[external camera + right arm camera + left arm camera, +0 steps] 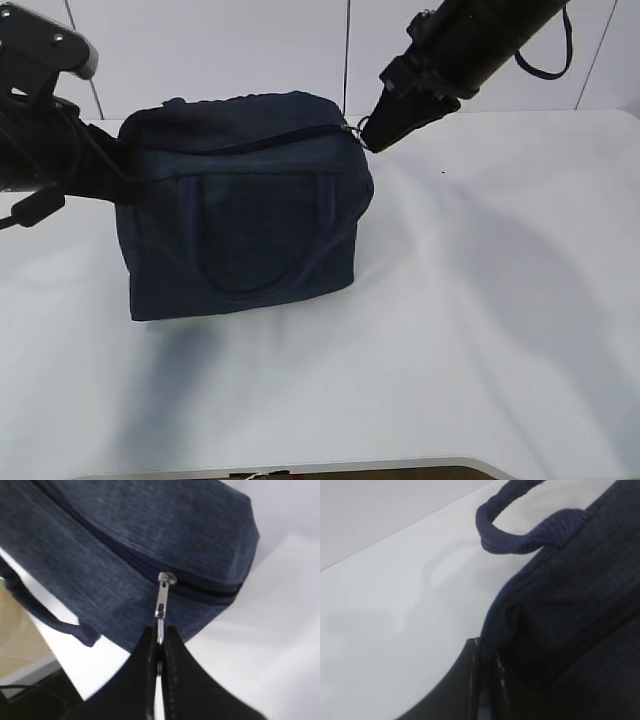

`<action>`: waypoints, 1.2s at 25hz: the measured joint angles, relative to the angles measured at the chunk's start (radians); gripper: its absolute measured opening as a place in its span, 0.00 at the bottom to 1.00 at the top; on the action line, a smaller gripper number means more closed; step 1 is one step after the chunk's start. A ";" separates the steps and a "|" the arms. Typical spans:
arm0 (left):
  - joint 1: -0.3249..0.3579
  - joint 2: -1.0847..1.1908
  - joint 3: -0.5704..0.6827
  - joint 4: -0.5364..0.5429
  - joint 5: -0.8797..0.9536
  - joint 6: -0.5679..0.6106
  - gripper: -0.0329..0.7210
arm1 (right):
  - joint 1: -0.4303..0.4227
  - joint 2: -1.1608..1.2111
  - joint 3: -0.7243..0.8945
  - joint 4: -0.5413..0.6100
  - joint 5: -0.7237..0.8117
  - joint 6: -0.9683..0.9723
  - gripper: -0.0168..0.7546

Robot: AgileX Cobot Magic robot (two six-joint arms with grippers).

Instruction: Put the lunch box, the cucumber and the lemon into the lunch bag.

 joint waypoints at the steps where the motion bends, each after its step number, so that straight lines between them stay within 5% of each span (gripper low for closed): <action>1: 0.000 0.000 0.000 -0.002 -0.009 0.000 0.03 | 0.000 0.000 0.000 0.021 0.000 -0.002 0.03; 13: 0.001 0.000 0.001 0.000 -0.027 0.000 0.06 | 0.000 0.000 0.000 0.055 0.000 0.031 0.03; 21: 0.005 -0.094 0.001 0.034 0.019 0.000 0.66 | 0.000 0.000 0.000 0.055 0.003 0.038 0.03; 30: 0.005 -0.277 0.001 0.141 0.295 0.080 0.71 | 0.000 0.000 0.000 0.057 0.003 0.038 0.03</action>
